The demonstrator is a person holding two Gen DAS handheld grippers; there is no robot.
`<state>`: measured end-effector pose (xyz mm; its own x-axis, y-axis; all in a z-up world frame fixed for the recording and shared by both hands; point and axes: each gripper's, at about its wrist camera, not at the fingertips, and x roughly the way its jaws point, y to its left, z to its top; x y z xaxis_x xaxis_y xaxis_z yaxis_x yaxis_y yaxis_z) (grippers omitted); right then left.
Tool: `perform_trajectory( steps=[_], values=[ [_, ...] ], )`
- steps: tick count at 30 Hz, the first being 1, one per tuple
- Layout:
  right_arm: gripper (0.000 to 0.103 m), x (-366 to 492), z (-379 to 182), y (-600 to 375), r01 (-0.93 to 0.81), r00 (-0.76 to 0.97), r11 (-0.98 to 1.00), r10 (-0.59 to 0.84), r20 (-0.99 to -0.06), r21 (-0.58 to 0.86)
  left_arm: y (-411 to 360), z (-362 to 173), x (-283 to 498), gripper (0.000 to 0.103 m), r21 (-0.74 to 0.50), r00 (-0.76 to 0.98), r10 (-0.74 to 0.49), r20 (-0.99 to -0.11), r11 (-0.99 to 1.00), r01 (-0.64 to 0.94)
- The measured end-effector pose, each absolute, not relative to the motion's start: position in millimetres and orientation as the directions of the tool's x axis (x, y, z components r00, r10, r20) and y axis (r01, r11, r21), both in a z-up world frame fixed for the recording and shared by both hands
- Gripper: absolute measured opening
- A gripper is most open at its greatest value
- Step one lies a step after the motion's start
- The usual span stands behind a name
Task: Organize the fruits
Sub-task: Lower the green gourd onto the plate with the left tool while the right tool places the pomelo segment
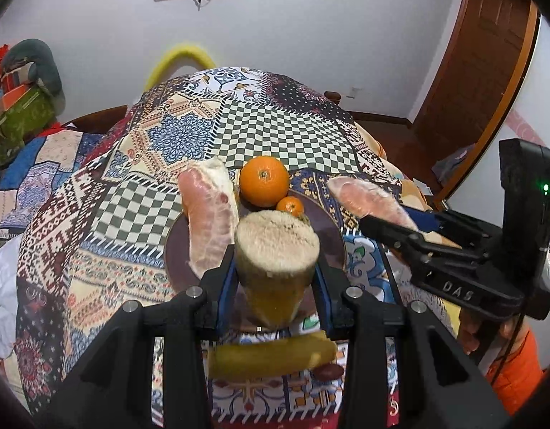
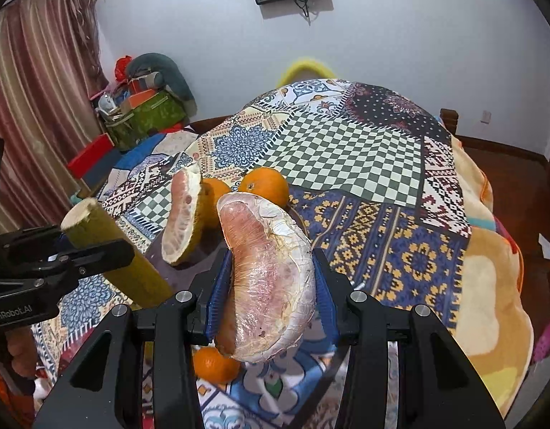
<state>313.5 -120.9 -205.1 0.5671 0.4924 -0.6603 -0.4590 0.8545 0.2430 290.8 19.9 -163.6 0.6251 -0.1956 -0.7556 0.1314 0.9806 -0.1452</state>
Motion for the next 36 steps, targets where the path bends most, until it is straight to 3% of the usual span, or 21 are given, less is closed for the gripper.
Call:
perform_trajectory(
  steps=[17,32,36],
  values=[
    [0.040,338.8,-222.9,-98.1,-0.469,0.539,0.845,0.504,-0.675,0.256,31.9,-194.9,351.7,0.038,-0.223,0.585,-0.229,-0.778,0.971,0.084],
    [0.041,351.8,-236.0,-80.3,-0.490,0.511,0.841,0.489,-0.707,0.227,32.8,-198.2,364.3,0.039,-0.189,0.593,-0.193,-0.782,0.980,0.070],
    [0.042,350.6,-235.1,-79.4,-0.494,0.507,0.839,0.491,-0.709,0.228,33.1,-198.0,363.2,0.046,-0.189,0.590,-0.191,-0.785,0.980,0.066]
  ],
)
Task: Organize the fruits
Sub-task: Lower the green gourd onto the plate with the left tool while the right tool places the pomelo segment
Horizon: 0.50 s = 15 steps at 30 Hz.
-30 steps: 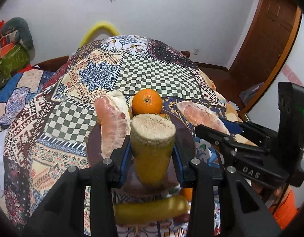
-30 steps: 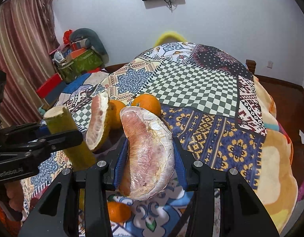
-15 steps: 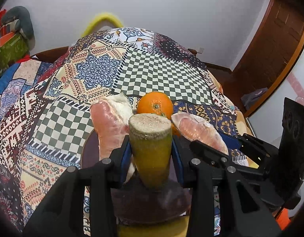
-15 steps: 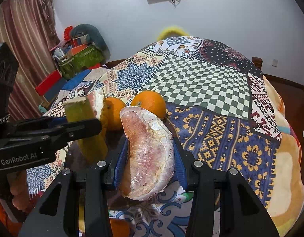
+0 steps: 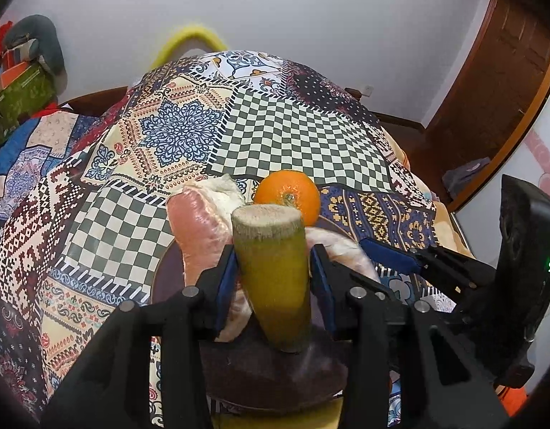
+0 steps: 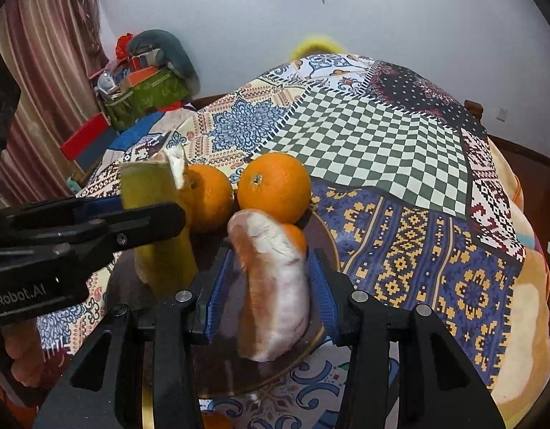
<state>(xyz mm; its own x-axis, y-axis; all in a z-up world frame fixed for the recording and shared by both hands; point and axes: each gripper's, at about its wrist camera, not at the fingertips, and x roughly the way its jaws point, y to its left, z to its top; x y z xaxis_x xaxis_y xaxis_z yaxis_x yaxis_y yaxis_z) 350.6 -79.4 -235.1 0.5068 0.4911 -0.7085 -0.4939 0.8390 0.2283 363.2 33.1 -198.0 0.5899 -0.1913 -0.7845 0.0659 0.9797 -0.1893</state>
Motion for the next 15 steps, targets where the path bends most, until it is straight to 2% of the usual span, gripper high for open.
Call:
perform_trajectory(
  steps=[2,15],
  values=[
    [0.042,348.1,-231.2,-80.3,-0.497,0.513,0.839,0.490,-0.705,0.221,33.0,-196.1,360.7,0.050,-0.187,0.594,-0.188,-0.782,0.980,0.065],
    [0.042,322.3,-210.5,-96.6,-0.493,0.537,0.848,0.474,-0.698,0.196,33.1,-165.4,320.0,0.050,-0.147,0.641,-0.147,-0.754,0.988,0.054]
  ],
)
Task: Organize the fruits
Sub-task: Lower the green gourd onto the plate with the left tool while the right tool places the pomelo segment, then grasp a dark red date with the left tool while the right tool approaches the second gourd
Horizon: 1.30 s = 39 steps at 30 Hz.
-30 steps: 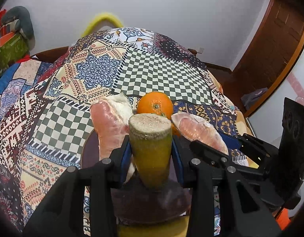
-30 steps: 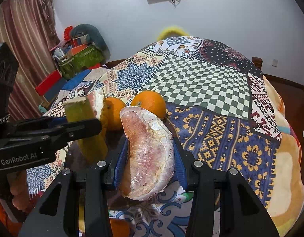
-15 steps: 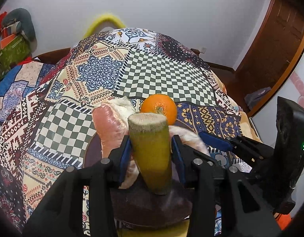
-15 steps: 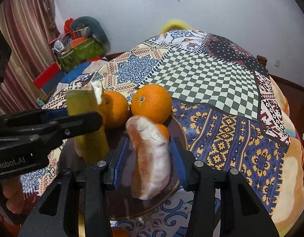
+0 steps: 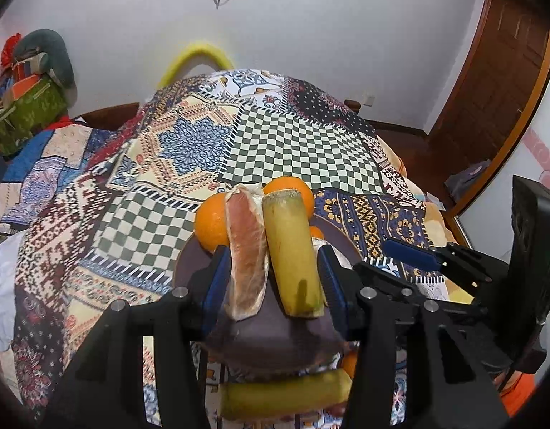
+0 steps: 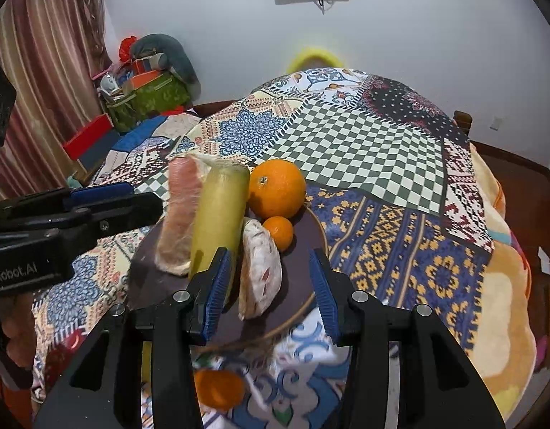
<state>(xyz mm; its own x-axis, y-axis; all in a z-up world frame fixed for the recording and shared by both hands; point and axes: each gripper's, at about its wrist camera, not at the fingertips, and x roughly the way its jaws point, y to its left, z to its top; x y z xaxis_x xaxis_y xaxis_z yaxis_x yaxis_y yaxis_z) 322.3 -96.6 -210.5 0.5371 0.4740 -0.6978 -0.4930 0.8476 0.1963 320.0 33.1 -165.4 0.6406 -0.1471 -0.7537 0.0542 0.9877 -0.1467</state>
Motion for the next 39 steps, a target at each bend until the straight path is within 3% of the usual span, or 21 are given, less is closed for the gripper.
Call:
perform_trajectory(
  steps=[18,39],
  values=[
    [0.042,247.2,-175.8,-121.1,-0.497,0.581,0.849,0.480,-0.657,0.181,27.8,-136.6,226.4,0.050,-0.128,0.678,-0.116,-0.725,0.991,0.032],
    [0.043,195.3,-213.1,-135.8,-0.491,0.525,0.857,0.434,-0.732,0.156,17.6,-221.5,185.1,0.048,-0.142,0.519,-0.122,-0.846,0.990,0.001]
  ],
)
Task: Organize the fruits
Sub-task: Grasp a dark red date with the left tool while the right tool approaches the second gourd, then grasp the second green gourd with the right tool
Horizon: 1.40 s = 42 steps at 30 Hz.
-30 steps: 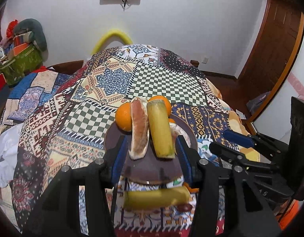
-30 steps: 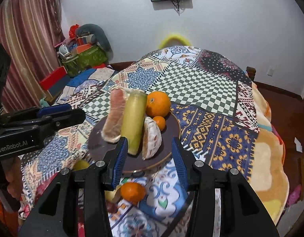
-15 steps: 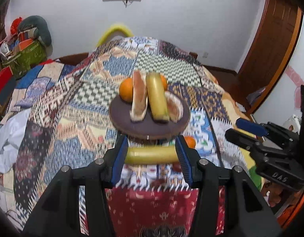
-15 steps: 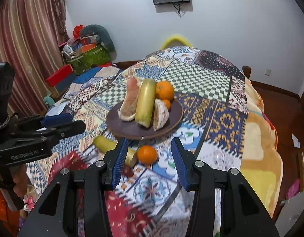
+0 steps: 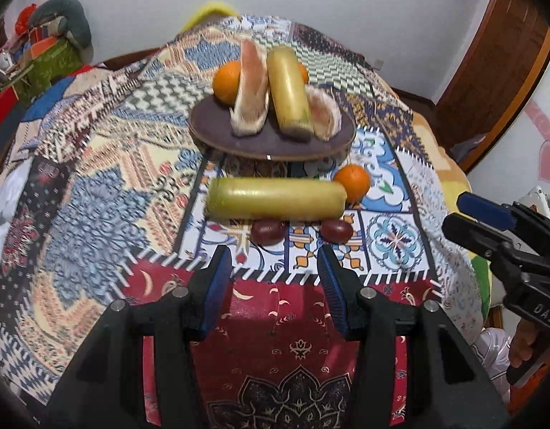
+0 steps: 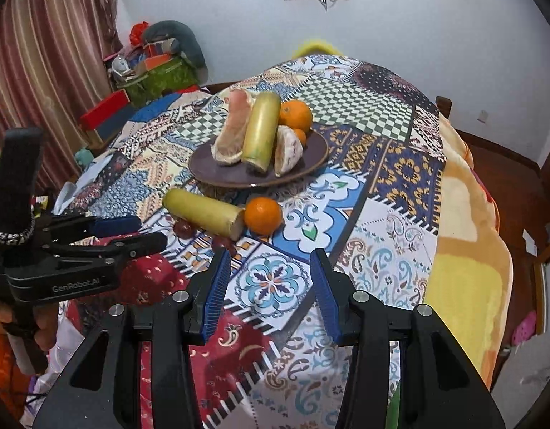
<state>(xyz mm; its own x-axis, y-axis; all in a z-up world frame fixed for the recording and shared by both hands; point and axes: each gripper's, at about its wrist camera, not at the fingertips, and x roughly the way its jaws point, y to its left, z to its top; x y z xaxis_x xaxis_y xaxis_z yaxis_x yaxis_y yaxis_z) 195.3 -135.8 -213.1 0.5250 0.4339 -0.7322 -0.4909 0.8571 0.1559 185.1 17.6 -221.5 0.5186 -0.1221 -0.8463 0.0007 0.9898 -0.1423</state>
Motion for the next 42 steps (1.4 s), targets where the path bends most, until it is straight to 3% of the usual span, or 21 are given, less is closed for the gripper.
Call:
perform_trajectory(
  steps=[11,17,33,38,42],
  values=[
    [0.043,207.6,-226.8,-128.2,-0.493,0.490,0.852,0.439,-0.753,0.176,19.0,-247.1,211.4,0.045,-0.153,0.483,-0.128,-0.866,0.988,-0.012],
    [0.043,215.2,-229.9,-116.7,-0.514,0.466,0.838,0.453,-0.760,0.184,20.8,-252.3,219.5,0.028,-0.138,0.493,-0.114,-0.862,0.990,-0.012],
    [0.043,240.6,-235.4,-46.8,-0.646,0.382,0.749,0.482,-0.788,0.145,85.4,-228.4,184.3,0.026,-0.156,0.564,-0.082,-0.821,0.984,-0.085],
    [0.046,250.7,-240.2,-24.6,-0.698,0.346,0.708,0.464,-0.815,0.107,98.0,-227.6,176.3,0.026,-0.173,0.576,-0.085,-0.813,0.980,-0.100],
    [0.061,248.4,-243.8,-8.8,-0.752,0.307,0.654,0.457,-0.835,0.081,101.2,-230.6,175.3,0.026,-0.192,0.576,-0.101,-0.811,0.976,-0.099]
  ],
)
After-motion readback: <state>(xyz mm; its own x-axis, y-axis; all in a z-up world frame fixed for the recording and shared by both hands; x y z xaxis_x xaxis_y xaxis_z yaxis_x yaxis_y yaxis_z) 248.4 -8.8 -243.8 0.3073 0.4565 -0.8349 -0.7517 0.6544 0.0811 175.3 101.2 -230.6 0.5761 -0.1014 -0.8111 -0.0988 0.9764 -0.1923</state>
